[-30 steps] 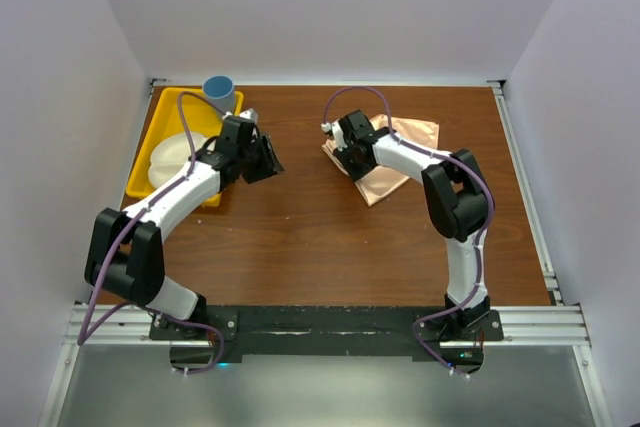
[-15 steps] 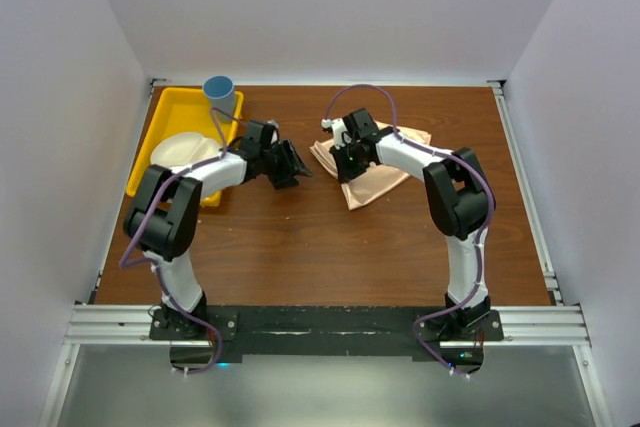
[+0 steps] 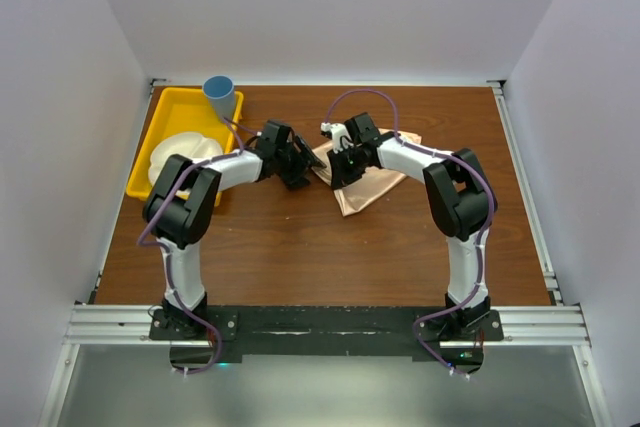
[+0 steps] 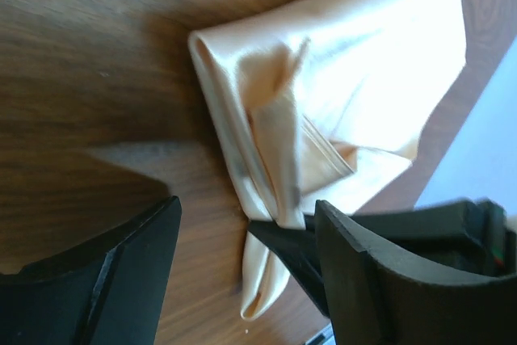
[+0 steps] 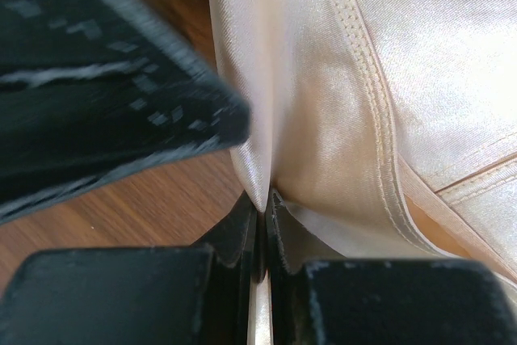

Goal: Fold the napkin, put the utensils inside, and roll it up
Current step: Roll the napkin with the utensil

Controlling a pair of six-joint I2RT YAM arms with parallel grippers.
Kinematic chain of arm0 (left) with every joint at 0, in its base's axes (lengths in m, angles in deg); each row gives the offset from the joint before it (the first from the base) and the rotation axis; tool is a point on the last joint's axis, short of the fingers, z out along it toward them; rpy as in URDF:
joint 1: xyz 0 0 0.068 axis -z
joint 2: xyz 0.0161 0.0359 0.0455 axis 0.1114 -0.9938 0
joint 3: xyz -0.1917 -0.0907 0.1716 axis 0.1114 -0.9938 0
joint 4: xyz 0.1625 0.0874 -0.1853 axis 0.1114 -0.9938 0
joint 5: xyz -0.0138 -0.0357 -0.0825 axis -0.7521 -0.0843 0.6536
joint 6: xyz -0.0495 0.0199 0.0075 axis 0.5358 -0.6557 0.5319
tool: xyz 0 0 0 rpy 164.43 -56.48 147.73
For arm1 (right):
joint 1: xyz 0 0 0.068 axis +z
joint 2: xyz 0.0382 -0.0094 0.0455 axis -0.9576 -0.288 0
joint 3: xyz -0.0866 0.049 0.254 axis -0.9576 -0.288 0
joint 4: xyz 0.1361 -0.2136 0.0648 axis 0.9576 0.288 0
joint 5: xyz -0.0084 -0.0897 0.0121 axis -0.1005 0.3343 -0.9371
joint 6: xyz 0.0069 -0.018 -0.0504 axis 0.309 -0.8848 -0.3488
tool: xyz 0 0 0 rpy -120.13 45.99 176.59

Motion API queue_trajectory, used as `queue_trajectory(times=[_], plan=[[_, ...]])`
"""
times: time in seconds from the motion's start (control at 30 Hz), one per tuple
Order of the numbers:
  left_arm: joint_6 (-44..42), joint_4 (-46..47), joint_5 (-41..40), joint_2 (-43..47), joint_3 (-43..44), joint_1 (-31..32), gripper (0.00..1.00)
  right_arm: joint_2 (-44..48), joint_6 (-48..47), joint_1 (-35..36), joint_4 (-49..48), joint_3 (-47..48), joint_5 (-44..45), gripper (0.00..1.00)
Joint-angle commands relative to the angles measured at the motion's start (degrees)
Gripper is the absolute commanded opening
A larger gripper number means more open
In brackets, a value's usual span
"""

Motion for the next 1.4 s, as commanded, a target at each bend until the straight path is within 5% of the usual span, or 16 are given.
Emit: queue_trajectory(times=[0.0,0.33,0.57,0.67,0.77,0.97,1.17,1.37], plan=[[4.8,-2.55,-4.54,-2.51,5.02,0.38,0.71,-0.97,1.92,1.04,5.69,-3.25,-0.7,0.01],[8.93,-17.32,-9.38,-11.47,16.8,3.37,0.55,0.09,2.56,1.04,4.2,-3.86,0.45,0.03],[9.46,-17.07,-13.69,-10.34,13.38,3.46,0.12,0.87,2.03,1.31,3.49,-4.13,2.9,0.09],[9.55,-18.02,-12.9,-10.07,13.2,3.72,0.01,1.75,1.33,1.92,4.37,-4.13,5.88,0.22],[11.48,-19.69,-11.85,-8.84,12.41,4.25,0.0,4.12,1.24,3.15,4.37,-5.09,10.18,0.56],[15.78,-29.08,-9.21,-8.66,15.22,4.43,0.0,10.1,1.41,5.87,0.16,-10.97,16.51,0.79],[15.18,-33.22,-7.54,-9.89,18.38,4.34,0.0,10.9,-0.76,11.85,-4.33,-13.53,27.85,0.81],[13.42,-35.43,-7.01,-10.25,18.92,3.2,0.0,10.63,-4.64,13.96,-5.56,-13.35,38.05,0.71]])
